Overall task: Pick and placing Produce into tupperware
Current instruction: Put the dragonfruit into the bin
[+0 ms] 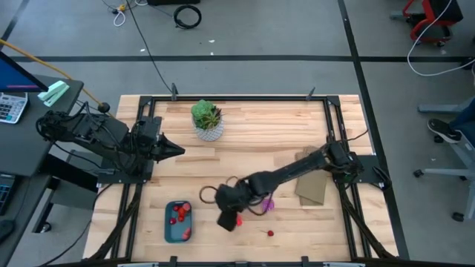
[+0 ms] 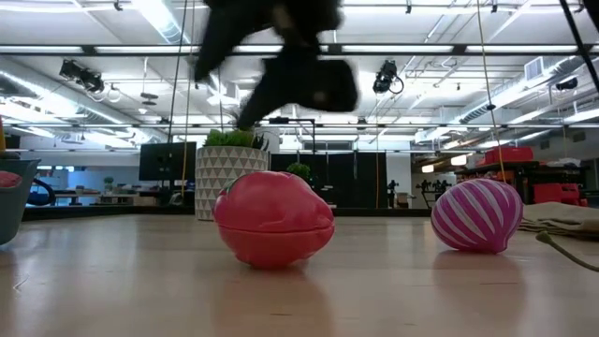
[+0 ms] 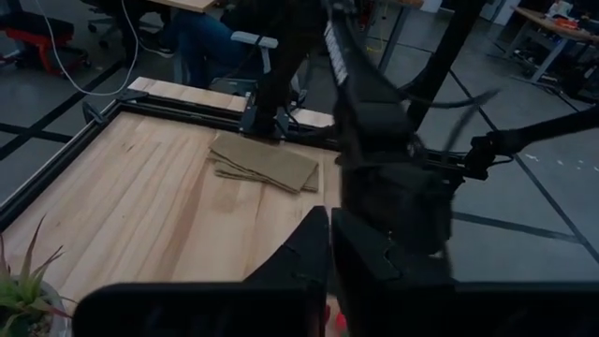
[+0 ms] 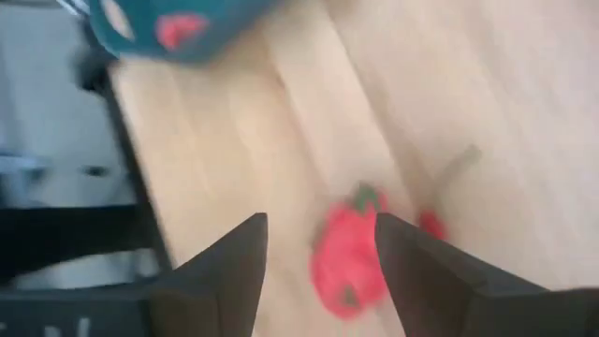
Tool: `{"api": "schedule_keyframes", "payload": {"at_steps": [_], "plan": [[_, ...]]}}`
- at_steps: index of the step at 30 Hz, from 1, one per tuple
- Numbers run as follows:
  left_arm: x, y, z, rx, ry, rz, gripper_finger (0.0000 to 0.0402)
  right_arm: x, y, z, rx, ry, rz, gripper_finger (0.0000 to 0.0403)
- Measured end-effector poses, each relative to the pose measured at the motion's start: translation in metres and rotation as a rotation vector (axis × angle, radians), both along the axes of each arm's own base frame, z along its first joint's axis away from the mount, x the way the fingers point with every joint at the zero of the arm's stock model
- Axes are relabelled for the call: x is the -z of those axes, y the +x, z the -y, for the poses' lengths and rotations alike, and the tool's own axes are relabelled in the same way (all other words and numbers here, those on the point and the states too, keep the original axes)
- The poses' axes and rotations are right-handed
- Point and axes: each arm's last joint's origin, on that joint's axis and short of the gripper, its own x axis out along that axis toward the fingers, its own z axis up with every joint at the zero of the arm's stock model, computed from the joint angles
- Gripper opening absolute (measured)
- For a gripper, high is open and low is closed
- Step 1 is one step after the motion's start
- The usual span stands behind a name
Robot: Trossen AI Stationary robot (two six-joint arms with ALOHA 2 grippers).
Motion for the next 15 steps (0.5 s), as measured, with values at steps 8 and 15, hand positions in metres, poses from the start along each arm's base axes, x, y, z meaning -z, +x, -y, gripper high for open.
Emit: {"api": "schedule_keyframes", "payload": {"at_steps": [8,15], "plan": [[0.001,0.000,0.000,0.000,0.004,-0.007,0.0012,0.010,-0.022,-0.041,-0.070,-0.080,-0.066,0.0231],[0.001,0.000,0.000,0.000,0.005,-0.010,0.0019,0.014,-0.022,-0.036,-0.019,-0.168,-0.068,0.0272]]}}
